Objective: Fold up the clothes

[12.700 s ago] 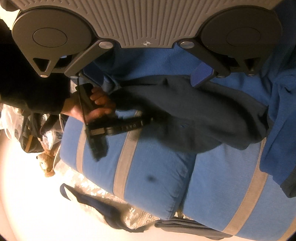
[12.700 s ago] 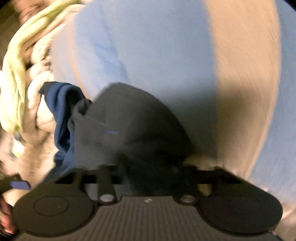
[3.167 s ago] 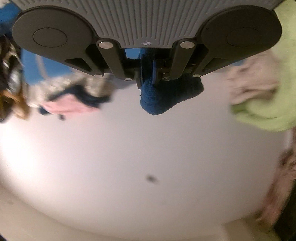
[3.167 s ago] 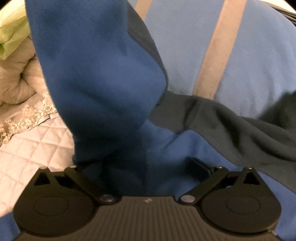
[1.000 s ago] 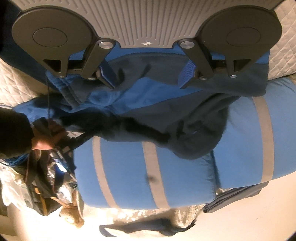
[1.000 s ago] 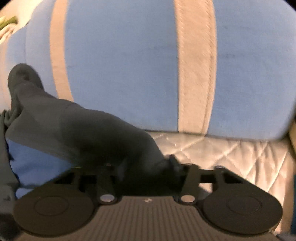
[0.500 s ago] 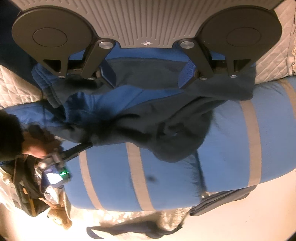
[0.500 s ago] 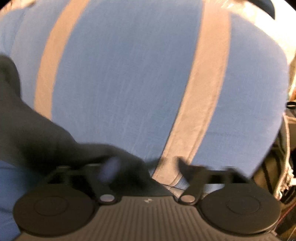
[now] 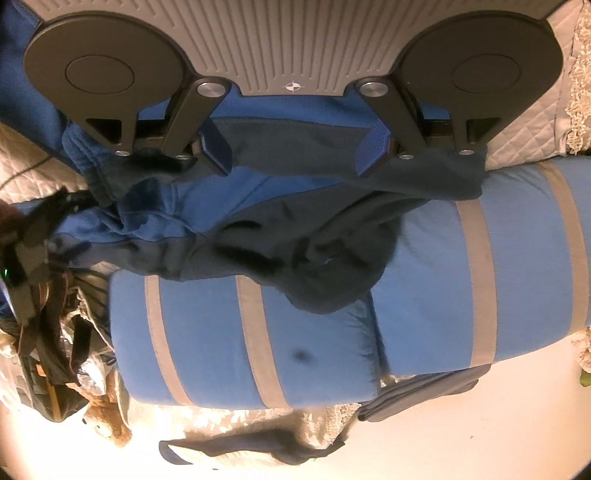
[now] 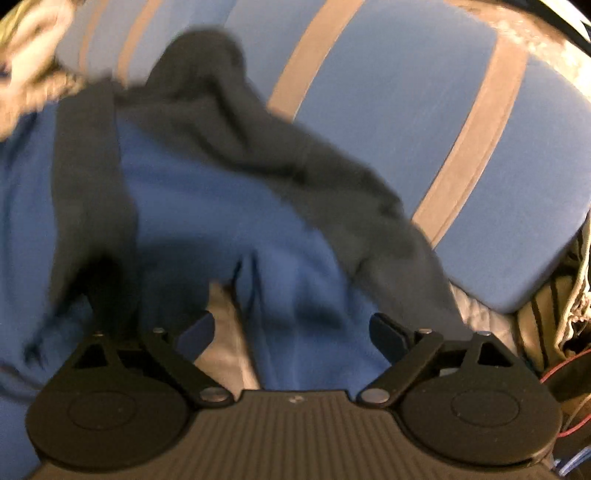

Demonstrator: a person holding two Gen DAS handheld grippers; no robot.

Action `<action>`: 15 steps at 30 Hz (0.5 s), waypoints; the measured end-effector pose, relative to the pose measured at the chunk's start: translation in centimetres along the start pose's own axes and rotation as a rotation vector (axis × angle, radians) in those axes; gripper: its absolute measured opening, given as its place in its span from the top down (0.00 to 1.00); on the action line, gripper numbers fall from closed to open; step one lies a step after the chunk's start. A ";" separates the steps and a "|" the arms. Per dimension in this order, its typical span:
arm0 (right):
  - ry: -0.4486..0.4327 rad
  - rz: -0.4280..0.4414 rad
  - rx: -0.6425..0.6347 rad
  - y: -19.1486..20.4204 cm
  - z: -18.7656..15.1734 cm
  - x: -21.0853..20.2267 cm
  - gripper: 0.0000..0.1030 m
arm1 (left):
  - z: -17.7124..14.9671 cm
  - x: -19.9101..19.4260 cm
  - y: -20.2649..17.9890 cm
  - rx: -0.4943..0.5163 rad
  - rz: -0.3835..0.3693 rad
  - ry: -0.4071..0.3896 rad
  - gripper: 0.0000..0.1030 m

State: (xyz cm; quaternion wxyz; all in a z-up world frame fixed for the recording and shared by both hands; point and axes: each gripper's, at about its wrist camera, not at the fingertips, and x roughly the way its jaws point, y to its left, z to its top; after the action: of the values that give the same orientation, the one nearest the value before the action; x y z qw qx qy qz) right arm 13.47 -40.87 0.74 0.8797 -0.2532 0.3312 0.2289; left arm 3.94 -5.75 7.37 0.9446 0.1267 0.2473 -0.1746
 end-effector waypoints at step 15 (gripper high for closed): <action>0.136 -0.301 -0.130 -0.5 -0.3 4.4 0.91 | -0.8 0.4 2.1 -0.019 0.078 0.038 0.28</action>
State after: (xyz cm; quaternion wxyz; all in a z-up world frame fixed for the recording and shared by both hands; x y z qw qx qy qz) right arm 16.56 -40.41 -2.43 0.8612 -0.3714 0.3329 0.0978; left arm 4.76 -3.69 6.75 0.9470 0.1304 0.2617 -0.1330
